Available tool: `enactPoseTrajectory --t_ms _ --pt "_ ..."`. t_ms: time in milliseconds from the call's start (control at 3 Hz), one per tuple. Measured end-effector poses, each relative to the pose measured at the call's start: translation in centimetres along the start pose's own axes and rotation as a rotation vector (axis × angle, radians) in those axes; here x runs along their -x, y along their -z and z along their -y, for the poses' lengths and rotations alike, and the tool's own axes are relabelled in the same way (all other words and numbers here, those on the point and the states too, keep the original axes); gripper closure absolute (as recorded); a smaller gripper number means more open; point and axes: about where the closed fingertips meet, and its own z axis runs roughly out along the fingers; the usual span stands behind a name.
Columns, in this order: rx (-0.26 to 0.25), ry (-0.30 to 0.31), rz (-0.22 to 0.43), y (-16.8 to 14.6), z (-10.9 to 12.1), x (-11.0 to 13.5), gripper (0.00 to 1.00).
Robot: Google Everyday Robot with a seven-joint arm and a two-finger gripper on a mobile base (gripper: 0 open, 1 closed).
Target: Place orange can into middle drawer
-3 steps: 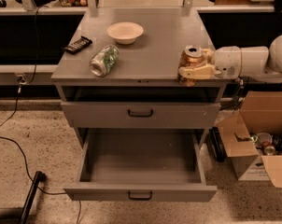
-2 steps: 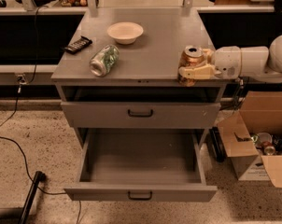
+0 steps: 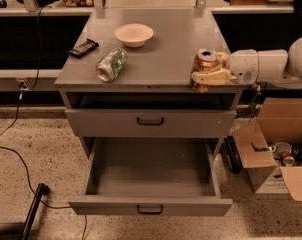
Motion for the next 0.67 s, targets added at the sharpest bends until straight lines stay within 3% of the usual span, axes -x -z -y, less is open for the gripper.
enactPoseTrajectory --t_ms 667 --pt "0.000 0.000 0.000 0.00 0.00 0.00 1.00"
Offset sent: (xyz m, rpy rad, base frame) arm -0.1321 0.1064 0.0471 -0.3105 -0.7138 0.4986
